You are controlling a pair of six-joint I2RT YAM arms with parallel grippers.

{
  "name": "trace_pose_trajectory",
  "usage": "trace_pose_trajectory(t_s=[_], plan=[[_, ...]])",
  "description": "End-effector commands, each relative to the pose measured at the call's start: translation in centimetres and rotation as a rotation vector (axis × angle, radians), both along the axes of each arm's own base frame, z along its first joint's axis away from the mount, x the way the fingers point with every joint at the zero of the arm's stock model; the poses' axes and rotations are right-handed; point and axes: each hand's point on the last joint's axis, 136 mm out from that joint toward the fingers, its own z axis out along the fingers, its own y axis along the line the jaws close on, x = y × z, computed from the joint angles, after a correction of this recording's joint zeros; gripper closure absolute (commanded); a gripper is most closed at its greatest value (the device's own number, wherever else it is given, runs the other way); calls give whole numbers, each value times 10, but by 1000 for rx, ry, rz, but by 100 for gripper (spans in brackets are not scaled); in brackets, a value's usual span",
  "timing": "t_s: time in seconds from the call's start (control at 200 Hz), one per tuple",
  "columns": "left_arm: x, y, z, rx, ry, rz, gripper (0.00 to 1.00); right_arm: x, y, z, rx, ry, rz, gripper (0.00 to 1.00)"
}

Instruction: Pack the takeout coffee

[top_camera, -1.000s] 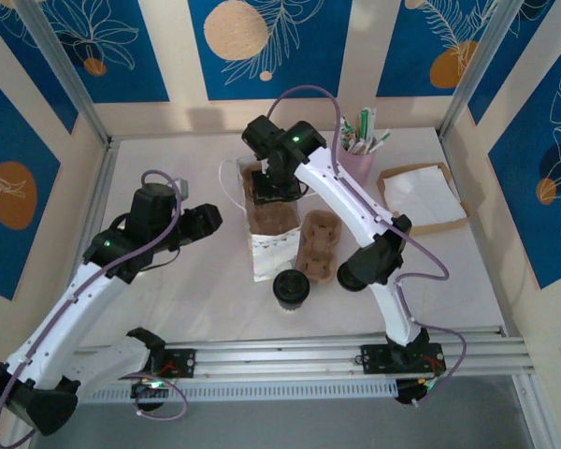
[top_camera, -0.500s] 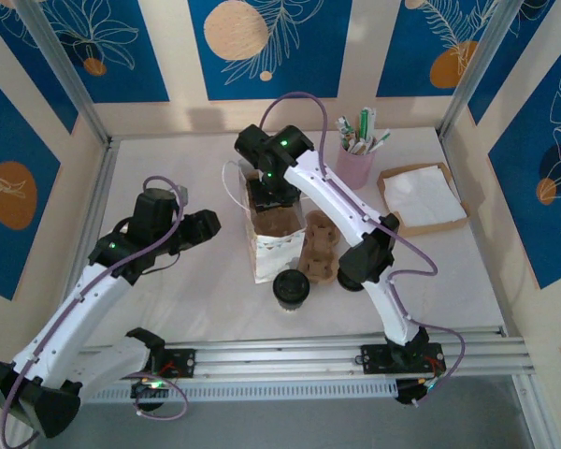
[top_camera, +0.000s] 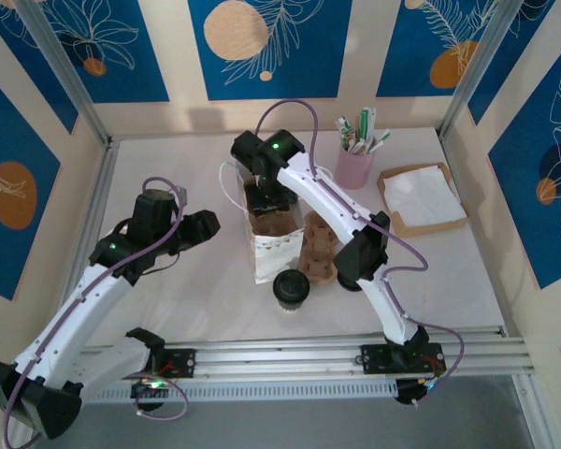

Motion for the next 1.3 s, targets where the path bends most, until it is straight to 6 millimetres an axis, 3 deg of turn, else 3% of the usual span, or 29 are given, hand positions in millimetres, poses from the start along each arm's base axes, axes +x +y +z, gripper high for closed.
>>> trace_pose_trajectory(t_s=[0.0,1.295], plan=[[1,1,2,-21,-14,0,43,-5,3,-5,-1,29,15,65],[0,6,-6,-32,1,15,43,-12,9,-62,-24,146,15,65]])
